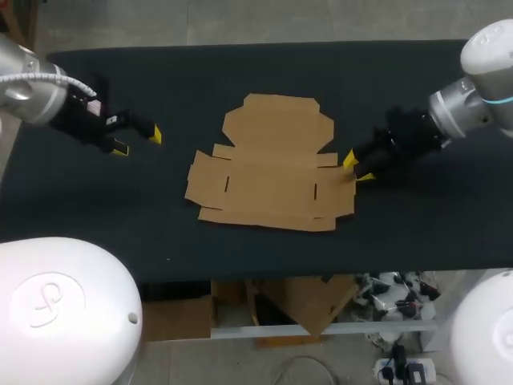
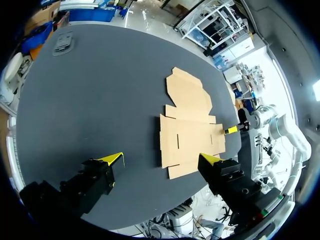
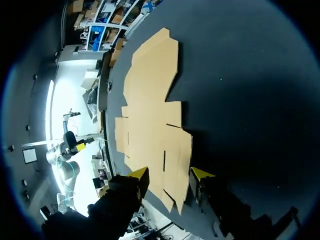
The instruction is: Assemble the packaging by folding the flat box into shape, placing the metal phone stand inside, and closing the box properly
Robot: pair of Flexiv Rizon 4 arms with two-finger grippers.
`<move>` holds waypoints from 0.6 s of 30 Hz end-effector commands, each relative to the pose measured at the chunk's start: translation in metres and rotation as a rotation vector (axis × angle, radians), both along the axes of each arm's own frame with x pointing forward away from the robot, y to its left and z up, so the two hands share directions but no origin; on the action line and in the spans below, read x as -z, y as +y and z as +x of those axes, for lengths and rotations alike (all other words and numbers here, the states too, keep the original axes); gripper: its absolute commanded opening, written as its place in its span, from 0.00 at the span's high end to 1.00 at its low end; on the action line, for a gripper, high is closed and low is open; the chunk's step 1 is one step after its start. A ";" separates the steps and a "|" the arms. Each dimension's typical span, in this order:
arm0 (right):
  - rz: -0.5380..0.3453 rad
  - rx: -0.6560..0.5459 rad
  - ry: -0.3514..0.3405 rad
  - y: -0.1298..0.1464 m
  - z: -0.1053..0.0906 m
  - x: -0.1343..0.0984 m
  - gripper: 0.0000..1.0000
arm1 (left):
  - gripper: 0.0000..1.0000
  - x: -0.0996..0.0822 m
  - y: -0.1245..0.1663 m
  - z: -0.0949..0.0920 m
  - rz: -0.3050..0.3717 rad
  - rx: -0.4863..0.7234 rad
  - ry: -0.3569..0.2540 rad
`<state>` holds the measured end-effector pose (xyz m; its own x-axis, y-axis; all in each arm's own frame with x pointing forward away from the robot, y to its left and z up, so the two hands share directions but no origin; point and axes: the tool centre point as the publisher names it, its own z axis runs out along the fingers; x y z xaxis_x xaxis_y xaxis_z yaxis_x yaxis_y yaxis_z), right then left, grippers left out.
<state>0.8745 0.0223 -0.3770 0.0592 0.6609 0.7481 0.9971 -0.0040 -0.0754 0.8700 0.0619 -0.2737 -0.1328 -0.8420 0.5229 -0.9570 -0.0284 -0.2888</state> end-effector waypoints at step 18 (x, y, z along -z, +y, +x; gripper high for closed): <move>-0.144 0.296 -0.066 -0.007 -0.051 -0.016 0.00 | 0.00 0.000 -0.007 0.006 0.000 0.046 0.001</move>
